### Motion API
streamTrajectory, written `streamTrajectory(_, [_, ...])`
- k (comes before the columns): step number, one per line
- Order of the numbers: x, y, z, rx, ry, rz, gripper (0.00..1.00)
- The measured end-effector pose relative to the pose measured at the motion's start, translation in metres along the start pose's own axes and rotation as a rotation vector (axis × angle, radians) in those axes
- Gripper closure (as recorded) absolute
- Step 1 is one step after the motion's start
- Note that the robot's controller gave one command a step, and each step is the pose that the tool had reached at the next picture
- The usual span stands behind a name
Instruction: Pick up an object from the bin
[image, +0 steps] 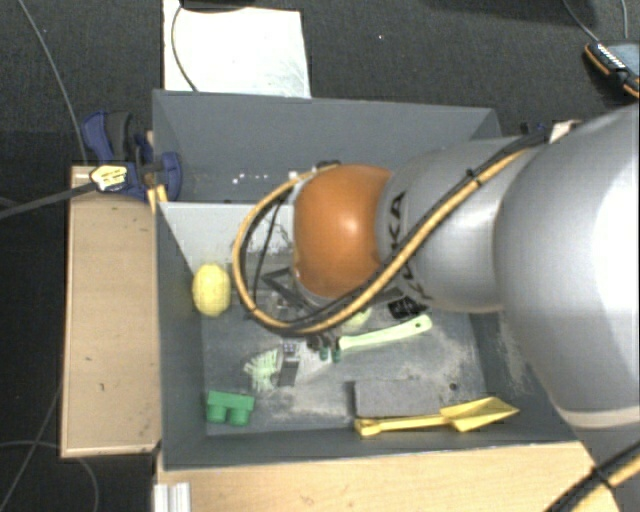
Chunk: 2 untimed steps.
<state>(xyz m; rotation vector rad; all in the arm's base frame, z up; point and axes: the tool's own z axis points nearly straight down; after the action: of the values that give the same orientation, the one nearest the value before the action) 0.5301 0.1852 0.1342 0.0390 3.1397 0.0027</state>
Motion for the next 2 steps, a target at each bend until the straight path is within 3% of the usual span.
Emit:
streamTrajectory(1, [-0.006, -0.004, 0.023, -0.004, -0.008, 0.018, 0.0])
streamTrajectory(2, [-0.011, -0.005, 0.011, -0.003, -0.008, -0.118, 0.0])
